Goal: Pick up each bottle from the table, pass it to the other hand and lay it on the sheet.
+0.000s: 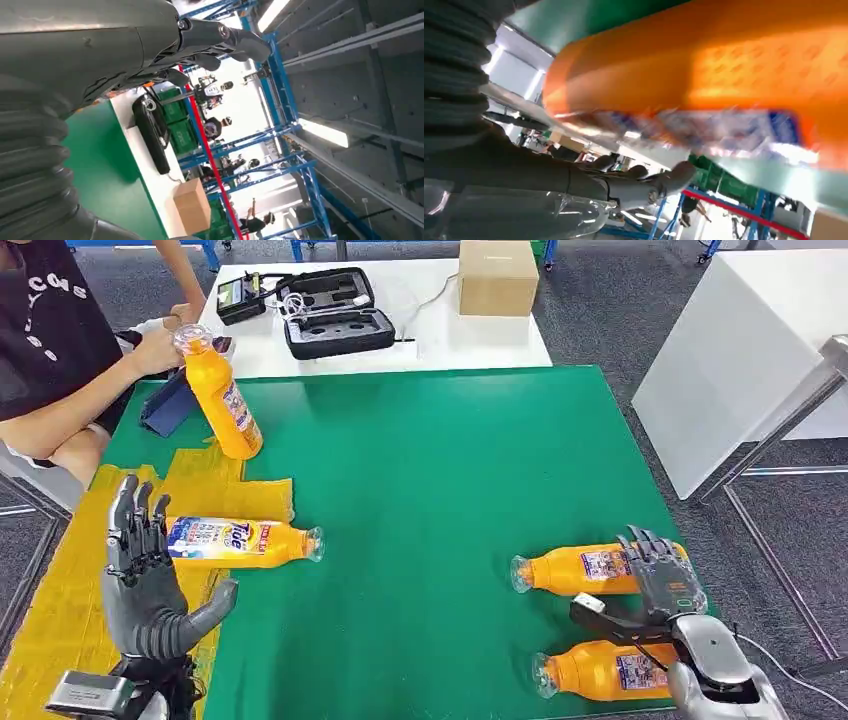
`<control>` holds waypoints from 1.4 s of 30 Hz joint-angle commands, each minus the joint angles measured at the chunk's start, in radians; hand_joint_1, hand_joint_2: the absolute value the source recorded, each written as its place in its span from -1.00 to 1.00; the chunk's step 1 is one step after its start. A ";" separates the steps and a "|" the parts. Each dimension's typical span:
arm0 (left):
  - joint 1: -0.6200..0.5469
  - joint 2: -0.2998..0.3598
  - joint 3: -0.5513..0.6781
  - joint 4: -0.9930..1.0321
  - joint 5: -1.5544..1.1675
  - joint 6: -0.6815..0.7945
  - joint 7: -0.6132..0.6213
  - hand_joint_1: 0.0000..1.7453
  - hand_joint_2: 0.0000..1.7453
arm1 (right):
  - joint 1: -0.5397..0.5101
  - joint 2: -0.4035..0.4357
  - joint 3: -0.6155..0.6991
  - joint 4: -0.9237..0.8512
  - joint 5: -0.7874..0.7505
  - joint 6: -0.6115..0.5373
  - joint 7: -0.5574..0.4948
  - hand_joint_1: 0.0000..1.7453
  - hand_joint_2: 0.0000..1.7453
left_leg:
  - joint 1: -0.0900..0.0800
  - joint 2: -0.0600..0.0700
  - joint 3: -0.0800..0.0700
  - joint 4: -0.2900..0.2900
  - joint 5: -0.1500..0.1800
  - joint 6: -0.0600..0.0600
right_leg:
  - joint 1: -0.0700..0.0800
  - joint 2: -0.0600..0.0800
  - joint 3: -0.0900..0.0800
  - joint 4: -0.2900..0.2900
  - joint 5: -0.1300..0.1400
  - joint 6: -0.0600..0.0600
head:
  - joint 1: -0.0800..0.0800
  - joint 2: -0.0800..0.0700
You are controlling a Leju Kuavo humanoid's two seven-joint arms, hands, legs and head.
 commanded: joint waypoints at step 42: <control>-0.001 0.068 -0.234 0.143 -0.172 -0.071 0.228 -1.00 1.00 | -0.051 0.452 -0.089 -0.265 -0.536 -0.315 -0.262 1.00 1.00 | 0.000 0.001 0.005 -0.001 -0.001 0.001 | 0.000 0.001 0.005 -0.001 -0.001 0.000 | 0.000 0.000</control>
